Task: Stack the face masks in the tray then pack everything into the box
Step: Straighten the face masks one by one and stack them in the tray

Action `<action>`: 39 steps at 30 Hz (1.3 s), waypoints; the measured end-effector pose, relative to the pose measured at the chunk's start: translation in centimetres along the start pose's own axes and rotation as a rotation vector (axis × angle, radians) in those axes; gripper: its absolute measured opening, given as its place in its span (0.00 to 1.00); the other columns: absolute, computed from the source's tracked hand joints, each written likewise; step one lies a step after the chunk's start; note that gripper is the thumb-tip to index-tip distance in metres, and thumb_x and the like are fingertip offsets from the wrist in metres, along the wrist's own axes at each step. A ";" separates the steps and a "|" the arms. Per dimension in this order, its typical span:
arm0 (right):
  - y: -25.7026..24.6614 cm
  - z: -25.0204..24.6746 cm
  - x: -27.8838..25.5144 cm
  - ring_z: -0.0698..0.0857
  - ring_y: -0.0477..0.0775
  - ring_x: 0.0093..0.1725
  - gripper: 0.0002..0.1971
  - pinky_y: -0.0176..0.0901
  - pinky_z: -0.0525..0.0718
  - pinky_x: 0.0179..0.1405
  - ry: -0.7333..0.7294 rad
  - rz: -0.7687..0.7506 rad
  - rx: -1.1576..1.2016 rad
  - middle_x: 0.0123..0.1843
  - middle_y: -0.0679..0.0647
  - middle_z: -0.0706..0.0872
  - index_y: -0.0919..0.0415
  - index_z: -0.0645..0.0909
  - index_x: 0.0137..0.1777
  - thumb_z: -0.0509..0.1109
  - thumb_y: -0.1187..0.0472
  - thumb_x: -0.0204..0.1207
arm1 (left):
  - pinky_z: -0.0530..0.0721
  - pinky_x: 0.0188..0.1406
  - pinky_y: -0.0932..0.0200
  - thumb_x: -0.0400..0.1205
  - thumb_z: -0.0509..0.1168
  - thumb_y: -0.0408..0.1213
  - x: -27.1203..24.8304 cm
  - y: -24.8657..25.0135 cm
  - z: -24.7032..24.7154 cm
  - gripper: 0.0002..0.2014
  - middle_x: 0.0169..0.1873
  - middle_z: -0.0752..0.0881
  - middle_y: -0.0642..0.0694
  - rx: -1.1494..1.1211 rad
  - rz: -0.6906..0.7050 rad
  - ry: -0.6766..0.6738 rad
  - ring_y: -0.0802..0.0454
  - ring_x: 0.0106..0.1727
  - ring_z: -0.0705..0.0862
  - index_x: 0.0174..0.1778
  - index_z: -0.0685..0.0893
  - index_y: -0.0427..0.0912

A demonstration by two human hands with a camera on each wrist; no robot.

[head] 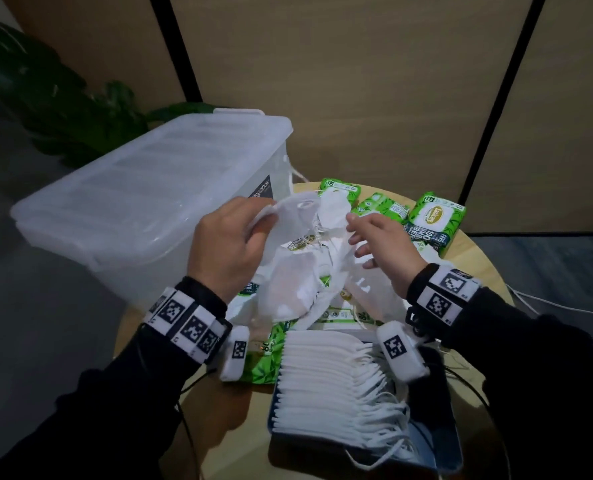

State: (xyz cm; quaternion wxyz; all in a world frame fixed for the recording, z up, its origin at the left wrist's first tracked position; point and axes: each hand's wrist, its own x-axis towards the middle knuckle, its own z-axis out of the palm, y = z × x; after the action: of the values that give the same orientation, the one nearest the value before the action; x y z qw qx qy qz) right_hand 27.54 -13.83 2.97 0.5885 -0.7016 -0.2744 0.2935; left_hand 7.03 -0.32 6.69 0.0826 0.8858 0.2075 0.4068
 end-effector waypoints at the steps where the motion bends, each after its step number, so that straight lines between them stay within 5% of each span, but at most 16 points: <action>1: -0.3 -0.2 0.1 0.83 0.55 0.37 0.24 0.45 0.79 0.35 -0.005 0.051 0.083 0.46 0.56 0.87 0.59 0.85 0.52 0.65 0.37 0.85 | 0.85 0.53 0.51 0.84 0.73 0.40 0.0 0.2 0.0 0.12 0.55 0.91 0.50 -0.071 0.038 -0.090 0.50 0.52 0.89 0.63 0.90 0.48; 3: -0.7 -0.6 0.1 0.86 0.60 0.35 0.31 0.45 0.82 0.31 -0.044 0.192 0.233 0.42 0.57 0.89 0.58 0.85 0.52 0.60 0.29 0.82 | 0.81 0.65 0.64 0.83 0.75 0.48 -0.4 1.0 0.2 0.23 0.68 0.85 0.57 -0.182 0.058 -0.444 0.63 0.63 0.85 0.75 0.84 0.56; 5: -0.5 -1.0 0.0 0.88 0.62 0.37 0.31 0.45 0.85 0.29 -0.090 0.298 0.235 0.42 0.57 0.89 0.59 0.85 0.55 0.64 0.28 0.80 | 0.74 0.69 0.73 0.83 0.74 0.52 -1.0 0.9 0.8 0.23 0.72 0.83 0.62 -0.201 0.049 -0.664 0.71 0.70 0.80 0.75 0.83 0.58; 8: 0.3 -1.7 -0.1 0.87 0.57 0.34 0.14 0.45 0.85 0.30 -0.096 0.284 0.095 0.46 0.58 0.91 0.61 0.84 0.62 0.78 0.56 0.80 | 0.84 0.52 0.64 0.86 0.72 0.42 -1.2 0.2 0.9 0.11 0.52 0.90 0.67 -0.230 -0.096 -0.573 0.65 0.51 0.90 0.63 0.92 0.56; 10: 0.9 -2.3 0.3 0.85 0.53 0.31 0.12 0.44 0.84 0.33 -0.007 0.254 0.035 0.44 0.58 0.92 0.61 0.85 0.60 0.75 0.71 0.78 | 0.86 0.50 0.55 0.84 0.72 0.39 -0.7 -0.4 0.7 0.11 0.49 0.92 0.64 -0.046 -0.091 -0.413 0.58 0.43 0.91 0.60 0.92 0.56; 12: 0.9 -2.9 0.6 0.83 0.53 0.33 0.08 0.46 0.80 0.37 0.084 0.228 0.004 0.45 0.57 0.91 0.59 0.85 0.53 0.74 0.71 0.78 | 0.88 0.53 0.47 0.83 0.72 0.43 -0.3 -0.6 0.3 0.13 0.64 0.89 0.55 0.267 -0.095 -0.407 0.47 0.49 0.90 0.64 0.89 0.57; 14: 0.6 -3.3 0.7 0.84 0.55 0.37 0.02 0.48 0.78 0.41 0.130 0.226 0.021 0.44 0.55 0.90 0.58 0.85 0.46 0.75 0.61 0.79 | 0.87 0.55 0.46 0.83 0.70 0.49 -0.8 -0.8 0.5 0.18 0.78 0.75 0.49 0.534 -0.198 -0.559 0.39 0.58 0.87 0.70 0.84 0.58; 16: 0.7 -3.7 0.8 0.83 0.56 0.34 0.12 0.49 0.77 0.40 0.149 0.242 0.065 0.38 0.54 0.89 0.59 0.84 0.41 0.77 0.51 0.78 | 0.84 0.57 0.44 0.83 0.69 0.53 -1.5 -0.6 1.2 0.22 0.83 0.66 0.45 0.654 -0.229 -0.656 0.36 0.69 0.79 0.73 0.81 0.57; 19: 0.9 -3.8 0.8 0.81 0.56 0.27 0.15 0.49 0.83 0.34 0.159 0.212 0.057 0.33 0.58 0.86 0.59 0.80 0.36 0.84 0.58 0.73 | 0.80 0.65 0.41 0.79 0.71 0.59 -2.1 -0.7 2.9 0.33 0.82 0.67 0.43 0.673 -0.162 -0.692 0.39 0.76 0.71 0.79 0.73 0.53; 22: 1.4 -4.1 1.2 0.78 0.56 0.24 0.18 0.49 0.87 0.32 0.154 0.272 0.039 0.27 0.57 0.78 0.60 0.76 0.33 0.84 0.70 0.70 | 0.80 0.70 0.40 0.73 0.78 0.59 -2.7 -1.7 5.4 0.51 0.77 0.74 0.42 0.465 -0.336 -0.824 0.40 0.76 0.76 0.87 0.59 0.48; 24: 1.6 -4.5 1.4 0.76 0.54 0.22 0.09 0.50 0.84 0.32 0.066 0.370 0.045 0.27 0.55 0.74 0.65 0.82 0.40 0.81 0.70 0.73 | 0.80 0.72 0.40 0.70 0.80 0.54 -3.2 -2.3 6.6 0.54 0.78 0.74 0.42 0.384 -0.438 -0.876 0.40 0.76 0.78 0.87 0.55 0.48; 27: 2.1 -5.3 1.3 0.72 0.49 0.19 0.07 0.50 0.82 0.35 -0.058 0.532 0.069 0.24 0.51 0.69 0.65 0.80 0.52 0.76 0.69 0.79 | 0.86 0.57 0.46 0.74 0.78 0.46 -2.9 -2.7 7.1 0.40 0.65 0.85 0.41 0.425 -0.414 -0.784 0.38 0.63 0.86 0.80 0.67 0.49; 31: 2.8 -6.2 1.9 0.72 0.52 0.20 0.09 0.55 0.89 0.32 -0.052 0.516 -0.020 0.23 0.53 0.71 0.64 0.79 0.53 0.76 0.71 0.78 | 0.84 0.45 0.49 0.81 0.70 0.49 -1.0 -1.8 5.7 0.14 0.47 0.88 0.43 0.423 -0.318 -0.640 0.38 0.49 0.87 0.59 0.82 0.48; 35: 3.0 -6.3 1.7 0.78 0.56 0.22 0.10 0.57 0.91 0.30 -0.002 0.478 -0.061 0.30 0.60 0.79 0.66 0.81 0.49 0.81 0.67 0.76 | 0.83 0.38 0.47 0.87 0.61 0.46 0.0 -0.7 3.7 0.11 0.32 0.83 0.44 0.249 -0.247 -0.334 0.37 0.36 0.81 0.43 0.79 0.45; 37: 3.0 -6.3 1.5 0.78 0.56 0.21 0.17 0.51 0.88 0.27 -0.002 0.494 -0.066 0.26 0.59 0.76 0.63 0.77 0.42 0.85 0.59 0.73 | 0.85 0.49 0.47 0.87 0.64 0.41 -0.1 -0.8 3.4 0.09 0.39 0.87 0.46 0.041 -0.280 -0.268 0.41 0.44 0.85 0.42 0.85 0.49; 39: 3.2 -6.1 1.7 0.78 0.57 0.19 0.20 0.49 0.84 0.25 -0.022 0.482 -0.148 0.25 0.61 0.76 0.63 0.77 0.36 0.87 0.58 0.69 | 0.78 0.68 0.53 0.84 0.70 0.33 -0.6 -1.1 3.3 0.12 0.57 0.84 0.50 -0.176 -0.377 -0.272 0.50 0.63 0.82 0.45 0.93 0.57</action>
State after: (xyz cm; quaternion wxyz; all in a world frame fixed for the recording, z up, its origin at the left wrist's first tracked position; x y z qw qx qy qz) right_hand 33.32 -17.18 0.50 0.4453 -0.7849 -0.1261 0.4119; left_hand 8.89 0.45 3.78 0.2613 0.8673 0.3198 0.2779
